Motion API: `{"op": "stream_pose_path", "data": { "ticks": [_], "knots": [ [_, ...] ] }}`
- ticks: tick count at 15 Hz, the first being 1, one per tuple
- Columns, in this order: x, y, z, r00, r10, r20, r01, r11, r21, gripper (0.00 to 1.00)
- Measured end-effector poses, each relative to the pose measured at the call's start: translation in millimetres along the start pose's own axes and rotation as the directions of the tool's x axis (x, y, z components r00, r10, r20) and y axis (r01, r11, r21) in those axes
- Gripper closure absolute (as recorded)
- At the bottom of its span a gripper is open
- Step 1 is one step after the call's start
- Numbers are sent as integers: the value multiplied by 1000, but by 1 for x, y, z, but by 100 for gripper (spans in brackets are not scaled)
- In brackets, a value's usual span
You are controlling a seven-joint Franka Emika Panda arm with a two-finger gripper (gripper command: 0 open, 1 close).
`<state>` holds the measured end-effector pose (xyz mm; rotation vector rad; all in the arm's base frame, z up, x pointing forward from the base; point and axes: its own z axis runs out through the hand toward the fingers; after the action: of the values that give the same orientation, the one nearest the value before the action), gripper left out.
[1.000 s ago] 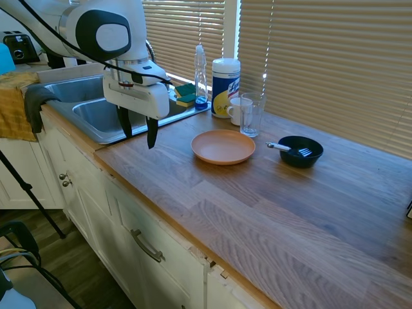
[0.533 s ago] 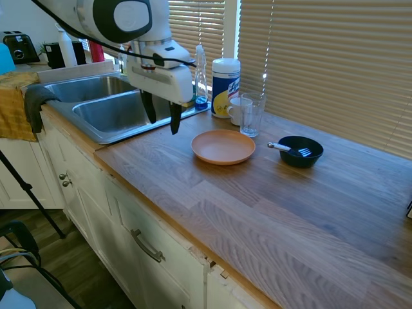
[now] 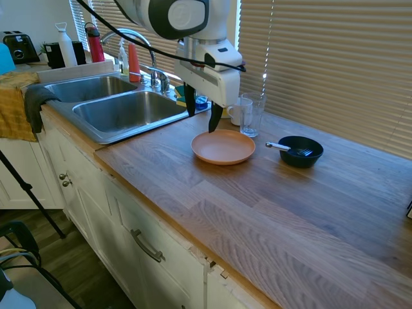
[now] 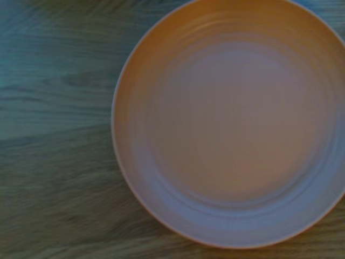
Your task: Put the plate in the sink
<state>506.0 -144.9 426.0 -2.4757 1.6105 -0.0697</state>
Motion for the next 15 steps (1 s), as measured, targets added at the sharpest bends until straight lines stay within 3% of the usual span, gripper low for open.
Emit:
{"op": "stream_pose_path", "data": {
  "ticks": [7, 13, 14, 15],
  "knots": [
    [65, 18, 38, 988, 146, 47, -145, 989, -37, 0],
    [97, 17, 81, 979, 167, 118, -166, 986, -19, 0],
    [100, 16, 85, 978, 165, 126, -165, 986, -15, 100],
    [102, 15, 88, 978, 165, 129, -165, 986, -12, 100]
  ]
}}
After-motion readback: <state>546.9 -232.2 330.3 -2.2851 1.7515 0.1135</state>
